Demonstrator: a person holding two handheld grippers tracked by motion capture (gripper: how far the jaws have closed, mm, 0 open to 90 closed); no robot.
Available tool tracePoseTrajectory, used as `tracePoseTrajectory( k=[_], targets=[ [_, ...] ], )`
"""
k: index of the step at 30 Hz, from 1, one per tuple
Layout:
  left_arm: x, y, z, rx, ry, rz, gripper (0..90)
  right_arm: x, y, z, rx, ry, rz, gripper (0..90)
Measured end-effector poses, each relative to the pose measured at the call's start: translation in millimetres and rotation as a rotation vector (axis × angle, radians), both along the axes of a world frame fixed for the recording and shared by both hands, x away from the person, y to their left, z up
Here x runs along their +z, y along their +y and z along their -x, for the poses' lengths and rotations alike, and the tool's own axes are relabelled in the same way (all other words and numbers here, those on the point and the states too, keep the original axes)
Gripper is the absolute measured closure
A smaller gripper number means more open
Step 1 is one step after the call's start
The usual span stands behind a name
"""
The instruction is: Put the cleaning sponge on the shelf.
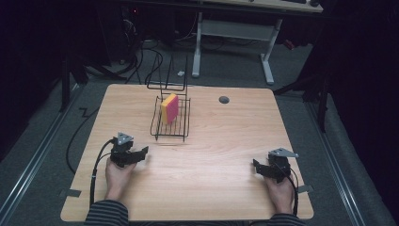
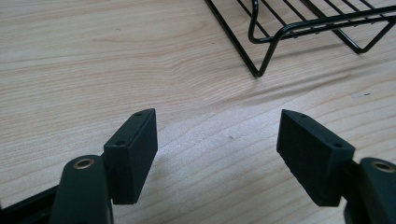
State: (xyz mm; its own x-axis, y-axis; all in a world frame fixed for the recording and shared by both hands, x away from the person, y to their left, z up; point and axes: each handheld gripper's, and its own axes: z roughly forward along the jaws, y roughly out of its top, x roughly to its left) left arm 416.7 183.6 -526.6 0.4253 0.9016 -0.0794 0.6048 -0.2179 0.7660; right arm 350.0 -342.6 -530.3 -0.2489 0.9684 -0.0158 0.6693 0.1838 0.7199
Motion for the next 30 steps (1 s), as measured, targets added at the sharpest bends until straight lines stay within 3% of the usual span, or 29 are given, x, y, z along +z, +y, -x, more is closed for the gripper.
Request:
tracePoseTrajectory(
  k=[9,18,30],
  targets=[
    [-3.9,-1.8,-1.8,0.002,0.012,-0.015,29.6,0.0,0.0,0.0,0.000,0.000,0.000,27.7],
    [-9.8,-9.1,-2.3,0.004,0.007,-0.080,28.4,0.0,0.0,0.1,0.000,0.000,0.000,27.7],
    [-9.9,-8.8,-2.3,-0.001,0.012,-0.076,26.2,0.0,-0.2,0.0,0.004,-0.002,0.003,27.6]
  ],
)
